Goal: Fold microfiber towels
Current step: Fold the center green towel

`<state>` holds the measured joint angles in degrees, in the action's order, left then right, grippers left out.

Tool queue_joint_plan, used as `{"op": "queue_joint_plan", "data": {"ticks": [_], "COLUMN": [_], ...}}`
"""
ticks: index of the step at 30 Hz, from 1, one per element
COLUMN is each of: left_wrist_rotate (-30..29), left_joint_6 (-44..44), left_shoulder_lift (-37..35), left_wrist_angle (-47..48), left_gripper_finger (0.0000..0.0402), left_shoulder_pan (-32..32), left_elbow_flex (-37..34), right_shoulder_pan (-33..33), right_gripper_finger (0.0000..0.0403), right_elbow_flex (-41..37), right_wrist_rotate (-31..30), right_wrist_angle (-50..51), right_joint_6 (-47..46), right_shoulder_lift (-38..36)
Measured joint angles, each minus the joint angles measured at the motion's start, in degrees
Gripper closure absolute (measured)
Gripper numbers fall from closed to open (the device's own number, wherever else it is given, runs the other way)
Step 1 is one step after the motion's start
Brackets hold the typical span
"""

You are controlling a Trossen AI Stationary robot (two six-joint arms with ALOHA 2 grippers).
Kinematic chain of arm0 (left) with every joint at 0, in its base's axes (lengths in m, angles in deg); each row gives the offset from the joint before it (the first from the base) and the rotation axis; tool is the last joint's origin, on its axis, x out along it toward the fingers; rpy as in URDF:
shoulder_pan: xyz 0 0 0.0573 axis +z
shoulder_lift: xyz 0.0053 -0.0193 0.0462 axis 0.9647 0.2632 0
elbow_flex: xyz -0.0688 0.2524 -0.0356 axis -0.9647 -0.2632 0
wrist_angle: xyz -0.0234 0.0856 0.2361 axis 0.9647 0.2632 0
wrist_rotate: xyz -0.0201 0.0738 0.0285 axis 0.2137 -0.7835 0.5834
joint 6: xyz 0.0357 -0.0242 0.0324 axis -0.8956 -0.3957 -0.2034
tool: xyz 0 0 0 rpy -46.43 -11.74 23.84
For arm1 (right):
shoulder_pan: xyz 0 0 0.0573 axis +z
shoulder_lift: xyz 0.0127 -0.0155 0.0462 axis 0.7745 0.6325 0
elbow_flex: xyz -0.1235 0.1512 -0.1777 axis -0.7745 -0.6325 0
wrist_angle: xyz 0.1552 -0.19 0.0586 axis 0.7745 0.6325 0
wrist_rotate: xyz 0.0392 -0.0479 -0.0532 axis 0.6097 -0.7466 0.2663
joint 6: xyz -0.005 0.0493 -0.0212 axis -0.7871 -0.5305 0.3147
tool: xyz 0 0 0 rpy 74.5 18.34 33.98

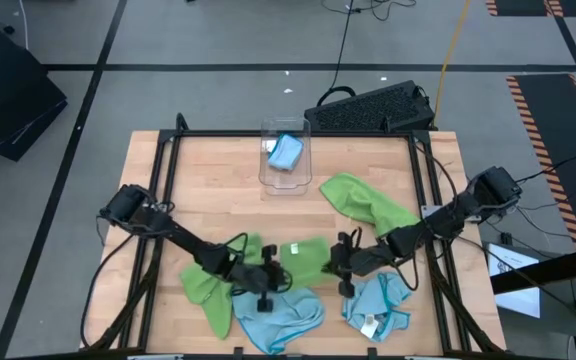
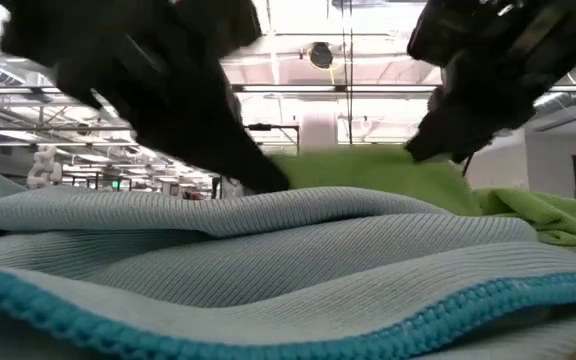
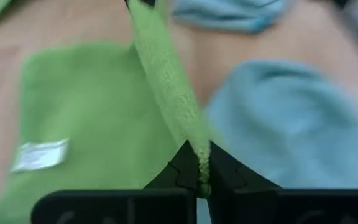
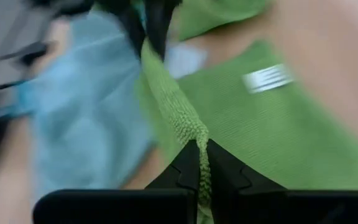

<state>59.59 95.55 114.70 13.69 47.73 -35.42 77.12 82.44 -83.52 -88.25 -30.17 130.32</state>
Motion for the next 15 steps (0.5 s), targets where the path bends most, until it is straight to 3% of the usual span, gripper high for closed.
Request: {"op": "queue_joint_plan", "data": {"ticks": [3,5,9,15], "left_wrist_rotate": [2.03,1.69,-1.02,-2.66], "left_joint_6": [-0.12,-0.41,0.51,0.61], "left_shoulder_lift": [-1.9,-2.7,-3.15,-3.11], "left_wrist_angle": [0.24,0.84,7.53,11.65], "left_gripper_finger": [0.0395,0.0395,0.0387,0.0394], "left_shoulder_pan": [-1.8,-2.1,-0.11,4.87], "left_elbow_flex": [0.04,0.03,0.01,-0.04], "right_shoulder_pan": [0.62,0.68,-2.1,-5.78], "right_gripper_finger": [0.0394,0.0394,0.0394,0.0394], "right_elbow_flex": [0.06,0.07,0.07,0.04], "right_wrist_rotate": [6.16,6.52,2.82,-2.02], "right_wrist_angle": [-2.94,-5.06,-6.29,0.55], "right_joint_6": [-1.12,0.1,-0.06,-5.41], "right_shoulder_lift": [0.0,0.0,-0.04,0.0]}}
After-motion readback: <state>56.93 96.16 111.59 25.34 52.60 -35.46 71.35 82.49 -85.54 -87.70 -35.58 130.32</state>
